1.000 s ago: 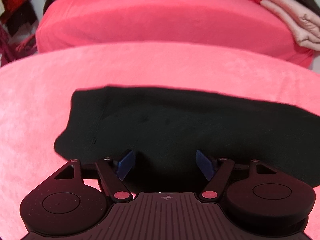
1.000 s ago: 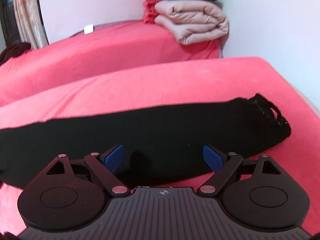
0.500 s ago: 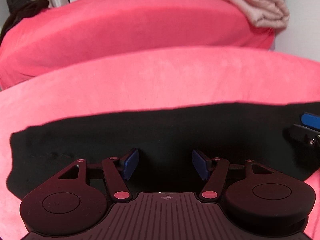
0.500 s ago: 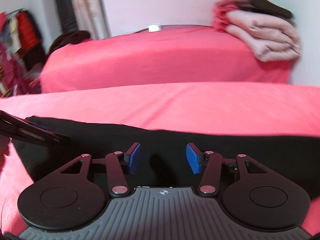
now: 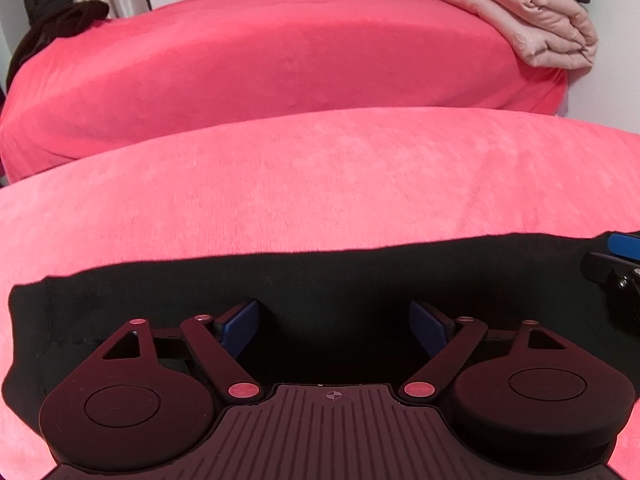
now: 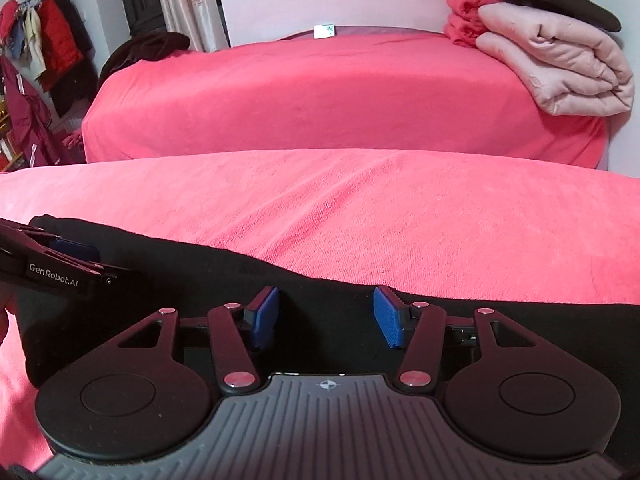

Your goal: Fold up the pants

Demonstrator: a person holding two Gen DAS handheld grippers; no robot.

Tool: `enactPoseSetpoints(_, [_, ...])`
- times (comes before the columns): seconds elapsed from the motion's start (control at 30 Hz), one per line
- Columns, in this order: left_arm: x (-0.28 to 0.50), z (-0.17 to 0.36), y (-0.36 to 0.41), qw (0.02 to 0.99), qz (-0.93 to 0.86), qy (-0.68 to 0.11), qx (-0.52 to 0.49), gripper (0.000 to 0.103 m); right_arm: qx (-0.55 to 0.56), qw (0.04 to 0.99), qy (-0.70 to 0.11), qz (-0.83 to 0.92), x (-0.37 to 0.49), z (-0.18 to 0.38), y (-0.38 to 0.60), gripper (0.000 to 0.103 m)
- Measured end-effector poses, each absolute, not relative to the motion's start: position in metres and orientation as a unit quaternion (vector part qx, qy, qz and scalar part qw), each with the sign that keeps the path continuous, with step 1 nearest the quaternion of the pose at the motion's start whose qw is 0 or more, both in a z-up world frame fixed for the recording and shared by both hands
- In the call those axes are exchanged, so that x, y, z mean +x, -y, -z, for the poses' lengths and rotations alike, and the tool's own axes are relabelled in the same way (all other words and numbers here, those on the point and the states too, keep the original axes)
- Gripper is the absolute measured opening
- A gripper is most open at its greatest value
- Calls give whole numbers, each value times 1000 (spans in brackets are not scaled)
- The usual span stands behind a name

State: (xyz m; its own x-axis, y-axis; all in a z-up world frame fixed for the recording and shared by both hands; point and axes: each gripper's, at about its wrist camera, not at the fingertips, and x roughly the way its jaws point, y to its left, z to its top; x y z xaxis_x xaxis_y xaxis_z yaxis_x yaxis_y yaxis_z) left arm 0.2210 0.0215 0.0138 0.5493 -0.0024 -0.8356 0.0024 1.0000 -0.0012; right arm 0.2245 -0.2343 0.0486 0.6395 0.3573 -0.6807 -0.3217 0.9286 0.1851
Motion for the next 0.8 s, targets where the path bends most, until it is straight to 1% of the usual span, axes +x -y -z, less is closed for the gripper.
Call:
enactPoseSetpoints(0.07, [225, -12, -20, 881, -3, -473, 2, 103, 17, 906, -380, -185, 223, -48, 232, 60])
enactPoseSetpoints(0.17, [228, -13, -21, 880, -7, -475, 0, 103, 6, 905, -386, -180, 221, -51, 224, 65])
enactPoseSetpoints(0.23, [226, -17, -21, 877, -8, -480, 0, 103, 2, 904, -390, -175, 220, -56, 221, 65])
enactPoseSetpoints(0.37, [219, -31, -22, 874, -19, -485, -3, 103, 19, 914, -375, -153, 208, -67, 232, 73])
enactPoseSetpoints(0.6, [203, -45, -17, 873, -27, -487, 0, 103, 44, 920, -375, -109, 171, -66, 259, 73])
enactPoseSetpoints(0.8, [197, -45, -11, 871, -33, -490, 12, 103, 48, 917, -386, -86, 152, -62, 269, 73])
